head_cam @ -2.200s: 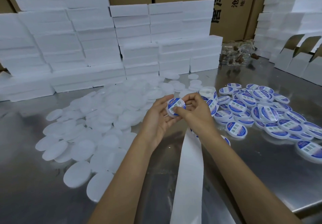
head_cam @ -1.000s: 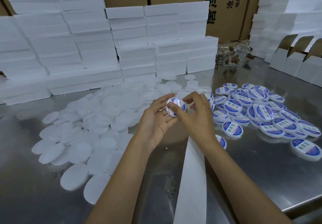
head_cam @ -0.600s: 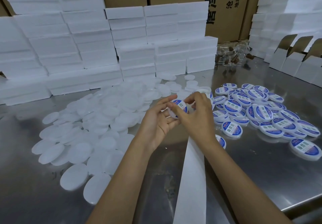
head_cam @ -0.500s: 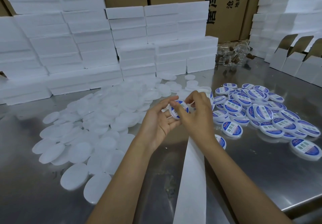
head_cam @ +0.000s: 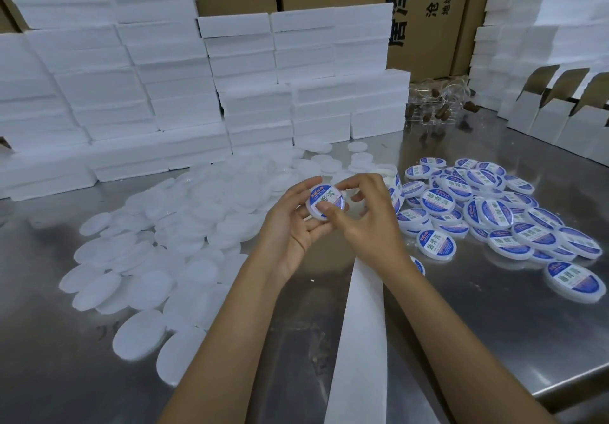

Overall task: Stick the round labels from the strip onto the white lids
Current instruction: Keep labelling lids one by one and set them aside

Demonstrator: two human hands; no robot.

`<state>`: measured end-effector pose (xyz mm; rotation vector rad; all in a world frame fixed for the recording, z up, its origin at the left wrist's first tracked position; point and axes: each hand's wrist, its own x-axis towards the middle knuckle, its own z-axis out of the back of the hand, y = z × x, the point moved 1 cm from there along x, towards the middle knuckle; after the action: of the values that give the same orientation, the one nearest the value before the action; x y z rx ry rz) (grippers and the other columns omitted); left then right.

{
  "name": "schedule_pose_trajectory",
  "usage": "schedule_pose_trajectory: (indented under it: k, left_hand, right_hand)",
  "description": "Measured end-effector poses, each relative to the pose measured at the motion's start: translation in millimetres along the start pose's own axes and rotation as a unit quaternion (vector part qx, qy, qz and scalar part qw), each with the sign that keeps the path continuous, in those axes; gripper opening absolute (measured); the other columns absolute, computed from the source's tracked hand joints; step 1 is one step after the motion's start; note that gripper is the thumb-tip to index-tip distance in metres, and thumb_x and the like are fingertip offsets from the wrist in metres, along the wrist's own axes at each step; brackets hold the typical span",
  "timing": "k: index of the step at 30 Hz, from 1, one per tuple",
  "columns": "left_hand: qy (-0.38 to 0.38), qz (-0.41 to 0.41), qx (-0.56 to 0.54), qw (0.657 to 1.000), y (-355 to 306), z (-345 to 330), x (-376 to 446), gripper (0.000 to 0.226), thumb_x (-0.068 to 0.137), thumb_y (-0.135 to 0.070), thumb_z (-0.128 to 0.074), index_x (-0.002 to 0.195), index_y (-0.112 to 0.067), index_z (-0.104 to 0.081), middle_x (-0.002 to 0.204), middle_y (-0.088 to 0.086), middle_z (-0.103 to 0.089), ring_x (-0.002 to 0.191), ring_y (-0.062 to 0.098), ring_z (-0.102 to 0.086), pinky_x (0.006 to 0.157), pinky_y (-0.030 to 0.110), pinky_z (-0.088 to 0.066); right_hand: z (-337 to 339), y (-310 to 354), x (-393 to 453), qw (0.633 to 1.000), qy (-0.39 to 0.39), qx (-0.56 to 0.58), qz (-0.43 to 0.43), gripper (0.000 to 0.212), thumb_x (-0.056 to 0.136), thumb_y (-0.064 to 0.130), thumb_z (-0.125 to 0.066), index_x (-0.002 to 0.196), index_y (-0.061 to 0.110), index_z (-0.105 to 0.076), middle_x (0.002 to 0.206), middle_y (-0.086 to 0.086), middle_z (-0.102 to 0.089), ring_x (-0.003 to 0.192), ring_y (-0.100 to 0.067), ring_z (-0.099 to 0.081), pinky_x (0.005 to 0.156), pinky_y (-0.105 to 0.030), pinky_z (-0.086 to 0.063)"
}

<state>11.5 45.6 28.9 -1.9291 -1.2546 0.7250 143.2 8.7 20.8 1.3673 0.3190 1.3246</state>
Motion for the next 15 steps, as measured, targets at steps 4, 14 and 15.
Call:
schedule_pose_trajectory:
  k: [4, 14, 15]
  left_hand:
    - [0.010, -0.006, -0.007, 1.000, -1.7, 0.7, -2.1, 0.027, 0.101, -0.009, -0.054, 0.126, -0.001, -0.061, 0.117, 0.023, -0.070, 0.106, 0.039, -0.071, 0.082, 0.045, -0.062]
    - [0.012, 0.000, 0.025, 1.000, -3.1, -2.9, -5.0, 0.033, 0.101, -0.010, -0.053, 0.132, 0.001, -0.059, 0.129, 0.026, -0.065, 0.115, 0.044, -0.066, 0.091, 0.049, -0.059]
    - [0.018, 0.002, 0.024, 1.000, -2.9, -3.2, -5.4, 0.033, 0.100, -0.009, -0.054, 0.131, 0.001, -0.060, 0.126, 0.025, -0.067, 0.112, 0.040, -0.069, 0.084, 0.046, -0.062]
  right_hand:
    - [7.7, -1.1, 2.3, 1.000, 0.001, 0.015, 0.007, 0.011, 0.093, 0.021, -0.068, 0.104, 0.018, -0.068, 0.114, 0.004, -0.056, 0.107, -0.016, -0.056, 0.087, -0.028, -0.051]
    - [1.9, 0.4, 0.0, 1.000, -0.019, 0.016, -0.012, 0.030, 0.081, 0.031, -0.081, 0.097, 0.019, -0.058, 0.104, 0.008, -0.055, 0.100, -0.012, -0.055, 0.082, -0.027, -0.046]
    - [3.5, 0.2, 0.8, 0.999, -0.031, 0.026, -0.001, 0.024, 0.084, 0.026, -0.078, 0.094, 0.016, -0.060, 0.101, 0.006, -0.056, 0.099, -0.015, -0.056, 0.082, -0.032, -0.048]
